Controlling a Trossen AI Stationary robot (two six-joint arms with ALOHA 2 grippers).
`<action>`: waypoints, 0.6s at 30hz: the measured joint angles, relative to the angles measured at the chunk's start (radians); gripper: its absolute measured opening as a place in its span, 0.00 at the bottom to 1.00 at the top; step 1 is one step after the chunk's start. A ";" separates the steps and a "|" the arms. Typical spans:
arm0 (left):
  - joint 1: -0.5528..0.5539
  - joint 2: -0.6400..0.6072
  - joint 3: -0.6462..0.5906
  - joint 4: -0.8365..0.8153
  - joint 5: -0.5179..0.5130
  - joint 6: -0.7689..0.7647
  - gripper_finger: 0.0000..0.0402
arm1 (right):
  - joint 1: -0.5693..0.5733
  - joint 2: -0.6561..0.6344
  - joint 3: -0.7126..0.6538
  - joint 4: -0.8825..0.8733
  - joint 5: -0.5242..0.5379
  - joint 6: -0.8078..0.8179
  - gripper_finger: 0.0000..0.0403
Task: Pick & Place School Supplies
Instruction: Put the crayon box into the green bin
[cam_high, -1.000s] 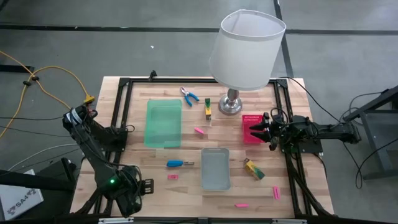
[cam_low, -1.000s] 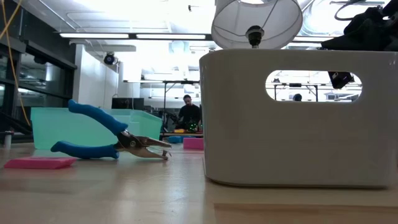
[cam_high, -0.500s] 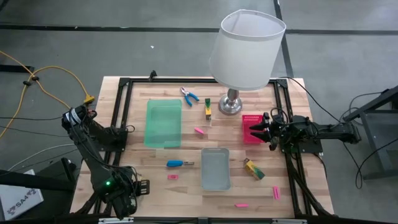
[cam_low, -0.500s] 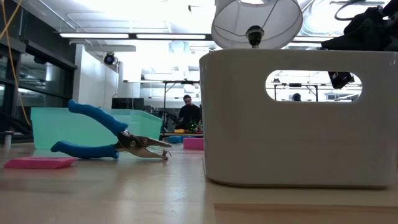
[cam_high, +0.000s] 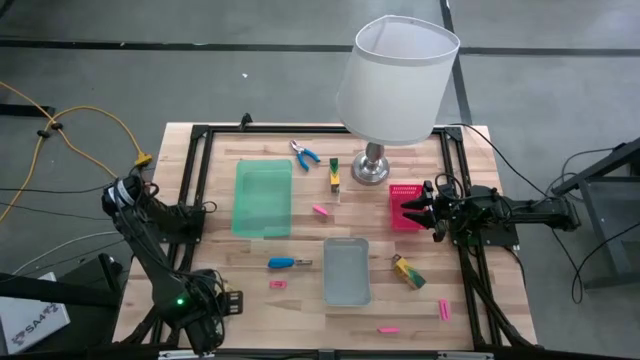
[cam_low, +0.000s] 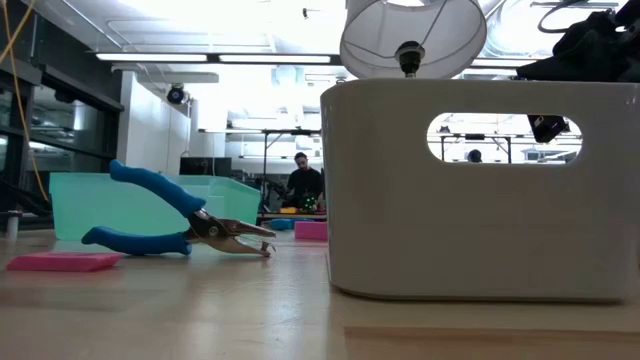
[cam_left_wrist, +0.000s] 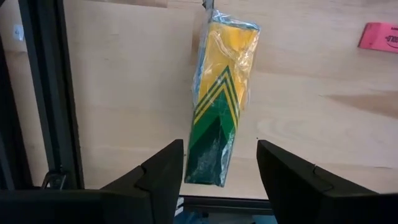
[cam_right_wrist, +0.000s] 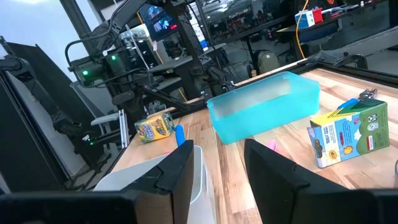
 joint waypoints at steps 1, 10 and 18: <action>0.000 0.006 0.000 0.001 -0.001 0.001 0.50 | 0.000 0.000 0.000 0.000 0.000 0.000 0.33; -0.023 0.061 0.000 0.008 -0.028 0.009 0.50 | 0.000 0.000 0.000 0.001 0.000 0.000 0.33; -0.024 0.073 -0.003 0.009 -0.051 0.025 0.50 | 0.000 0.000 0.000 0.002 0.000 0.000 0.33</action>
